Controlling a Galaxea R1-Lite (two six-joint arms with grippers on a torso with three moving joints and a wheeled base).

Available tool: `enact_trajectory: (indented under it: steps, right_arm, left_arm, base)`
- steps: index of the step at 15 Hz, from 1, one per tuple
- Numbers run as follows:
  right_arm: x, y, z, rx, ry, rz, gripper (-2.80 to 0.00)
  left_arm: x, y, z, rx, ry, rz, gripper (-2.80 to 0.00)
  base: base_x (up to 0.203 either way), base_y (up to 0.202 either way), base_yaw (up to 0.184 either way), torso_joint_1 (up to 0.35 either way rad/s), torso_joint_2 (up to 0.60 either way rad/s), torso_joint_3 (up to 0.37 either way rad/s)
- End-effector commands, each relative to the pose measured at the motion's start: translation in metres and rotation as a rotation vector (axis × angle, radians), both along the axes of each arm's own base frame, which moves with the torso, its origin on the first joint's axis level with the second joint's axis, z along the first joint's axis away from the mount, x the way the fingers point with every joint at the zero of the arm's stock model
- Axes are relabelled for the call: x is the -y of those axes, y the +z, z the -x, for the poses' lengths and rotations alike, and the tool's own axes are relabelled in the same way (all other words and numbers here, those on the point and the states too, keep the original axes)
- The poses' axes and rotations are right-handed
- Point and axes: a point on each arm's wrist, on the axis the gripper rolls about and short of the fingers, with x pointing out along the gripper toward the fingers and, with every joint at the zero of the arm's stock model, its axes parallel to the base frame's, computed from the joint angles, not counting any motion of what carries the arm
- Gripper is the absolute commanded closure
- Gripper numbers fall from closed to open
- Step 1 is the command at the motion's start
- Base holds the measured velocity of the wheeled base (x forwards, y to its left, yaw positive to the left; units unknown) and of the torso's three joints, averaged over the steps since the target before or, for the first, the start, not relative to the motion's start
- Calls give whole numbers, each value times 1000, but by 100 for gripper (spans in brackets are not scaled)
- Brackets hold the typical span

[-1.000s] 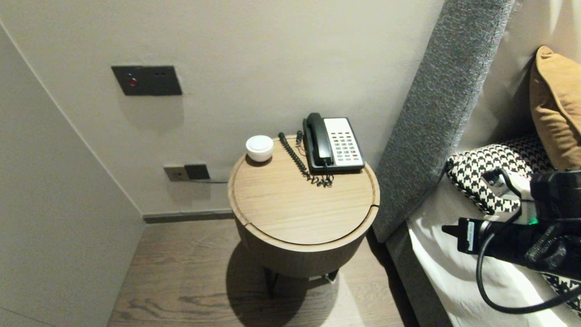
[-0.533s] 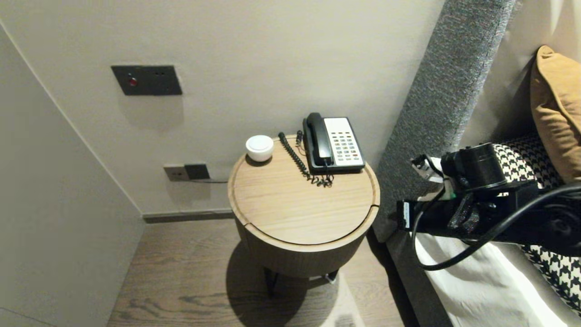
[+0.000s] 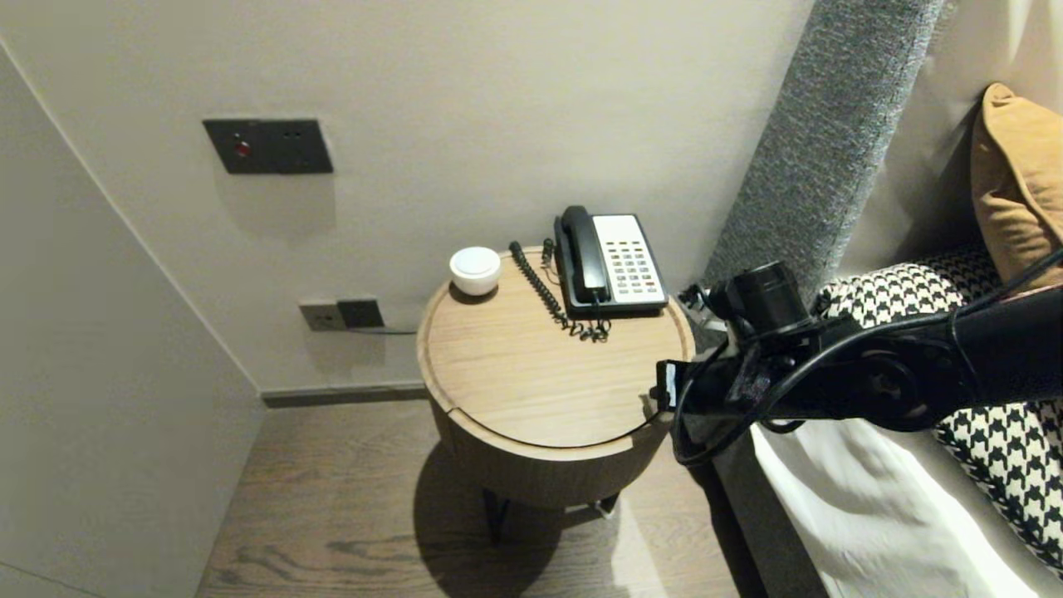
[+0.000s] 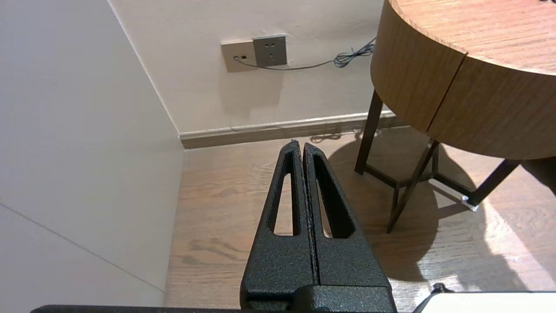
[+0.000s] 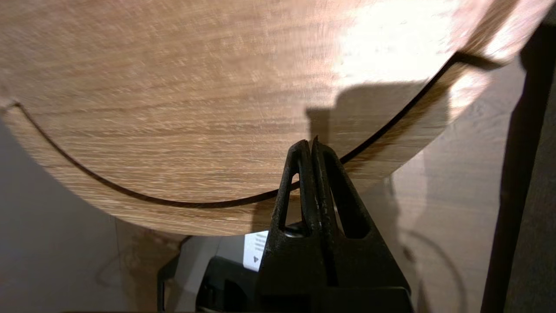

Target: Open the nightstand drawer

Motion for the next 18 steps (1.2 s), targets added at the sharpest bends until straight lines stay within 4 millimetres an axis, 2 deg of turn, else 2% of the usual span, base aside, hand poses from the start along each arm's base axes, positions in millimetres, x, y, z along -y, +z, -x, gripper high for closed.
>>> enact_trajectory:
  steps: [1, 13, 18]
  right_arm:
    - [-3, -10, -1, -31, 5, 11, 0]
    - [-2, -30, 26, -114, 35, 46, 0]
    - [-1, -38, 55, -174, 42, 40, 0]
  left_arm:
    - [0, 0, 0, 1, 0, 0, 0]
    - [0, 0, 0, 0, 0, 0, 0]
    - [0, 0, 0, 0, 0, 0, 0]
  base:
    - [0, 0, 0, 0, 0, 0]
    - [0, 0, 0, 0, 0, 0]
    - [0, 0, 0, 0, 0, 0]
